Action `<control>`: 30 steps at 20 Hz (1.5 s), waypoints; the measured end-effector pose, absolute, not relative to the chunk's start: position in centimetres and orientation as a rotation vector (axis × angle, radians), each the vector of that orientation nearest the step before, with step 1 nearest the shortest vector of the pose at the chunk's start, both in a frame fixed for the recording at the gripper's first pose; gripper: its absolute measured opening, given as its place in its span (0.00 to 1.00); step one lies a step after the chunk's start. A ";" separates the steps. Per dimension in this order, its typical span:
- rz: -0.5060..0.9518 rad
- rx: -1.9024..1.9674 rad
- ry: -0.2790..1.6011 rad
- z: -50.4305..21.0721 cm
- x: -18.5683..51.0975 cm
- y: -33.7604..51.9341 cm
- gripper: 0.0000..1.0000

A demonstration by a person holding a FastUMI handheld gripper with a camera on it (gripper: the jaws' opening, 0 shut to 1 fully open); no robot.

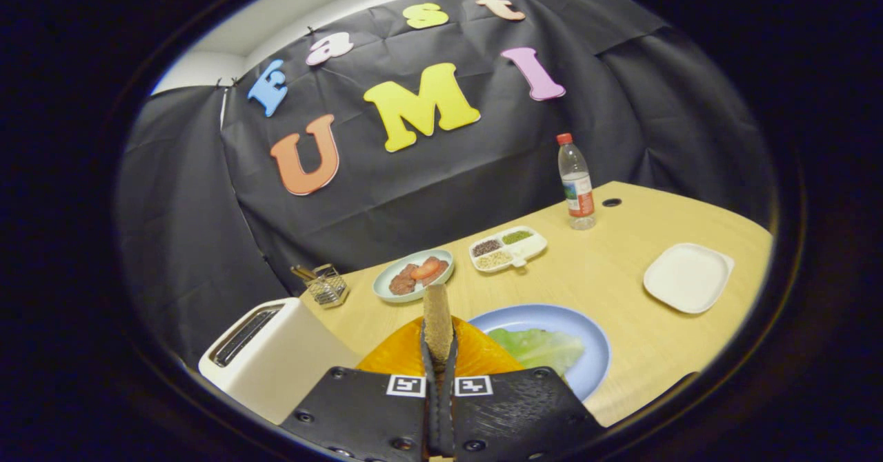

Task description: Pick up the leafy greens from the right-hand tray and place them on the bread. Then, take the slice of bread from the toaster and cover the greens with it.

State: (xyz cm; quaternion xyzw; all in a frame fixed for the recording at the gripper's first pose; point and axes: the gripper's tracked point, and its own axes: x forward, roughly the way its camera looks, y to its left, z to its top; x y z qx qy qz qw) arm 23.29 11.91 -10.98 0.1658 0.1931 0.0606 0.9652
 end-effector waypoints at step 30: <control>-0.024 0.013 0.200 -3.8 11.8 0.5 0.95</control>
